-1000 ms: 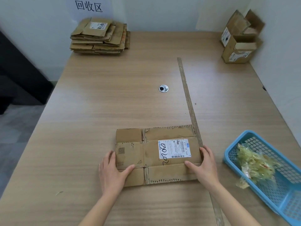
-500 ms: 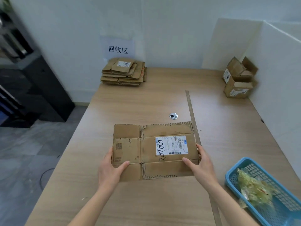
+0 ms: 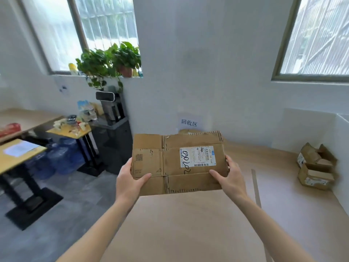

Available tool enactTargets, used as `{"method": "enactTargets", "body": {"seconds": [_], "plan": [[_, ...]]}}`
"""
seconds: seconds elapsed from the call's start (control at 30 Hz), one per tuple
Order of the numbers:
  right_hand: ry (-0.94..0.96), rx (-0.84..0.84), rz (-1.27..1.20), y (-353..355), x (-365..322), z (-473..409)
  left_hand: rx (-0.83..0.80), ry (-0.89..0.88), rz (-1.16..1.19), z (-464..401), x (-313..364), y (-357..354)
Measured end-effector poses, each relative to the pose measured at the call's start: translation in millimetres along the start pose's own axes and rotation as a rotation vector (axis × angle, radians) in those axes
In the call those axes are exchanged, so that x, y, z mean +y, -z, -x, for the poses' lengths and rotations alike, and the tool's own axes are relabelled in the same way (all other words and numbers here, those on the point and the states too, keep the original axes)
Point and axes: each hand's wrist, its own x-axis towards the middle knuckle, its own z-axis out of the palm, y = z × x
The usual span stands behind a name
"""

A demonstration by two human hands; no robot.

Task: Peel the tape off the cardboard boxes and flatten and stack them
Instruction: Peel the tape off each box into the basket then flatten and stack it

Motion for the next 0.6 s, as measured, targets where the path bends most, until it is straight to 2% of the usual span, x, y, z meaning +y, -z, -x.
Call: {"method": "enactTargets", "body": {"seconds": [0.27,0.6], "plan": [[0.184,-0.033,-0.037,-62,-135,-32,0.194,-0.046,-0.044,-58,13,132],[0.302,-0.065,-0.054,-226,-278,-45,0.325,-0.03,-0.086,-151,-61,296]]}}
